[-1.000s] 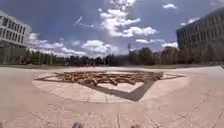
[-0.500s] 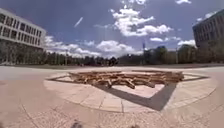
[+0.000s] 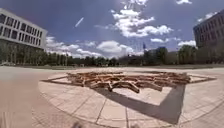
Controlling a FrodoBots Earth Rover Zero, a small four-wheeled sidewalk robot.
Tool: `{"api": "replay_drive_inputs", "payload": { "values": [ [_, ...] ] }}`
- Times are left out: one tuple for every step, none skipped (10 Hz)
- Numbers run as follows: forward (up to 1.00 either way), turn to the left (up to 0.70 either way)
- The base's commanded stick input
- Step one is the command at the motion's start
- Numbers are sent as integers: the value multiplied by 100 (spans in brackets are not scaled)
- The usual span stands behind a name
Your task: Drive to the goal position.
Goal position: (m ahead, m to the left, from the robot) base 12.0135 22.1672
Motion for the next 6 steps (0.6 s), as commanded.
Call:
{"api": "replay_drive_inputs", "payload": {
  "values": [
    [70,23],
    [70,8],
    [70,2],
    [70,0],
    [70,0],
    [70,0]
  ]
}}
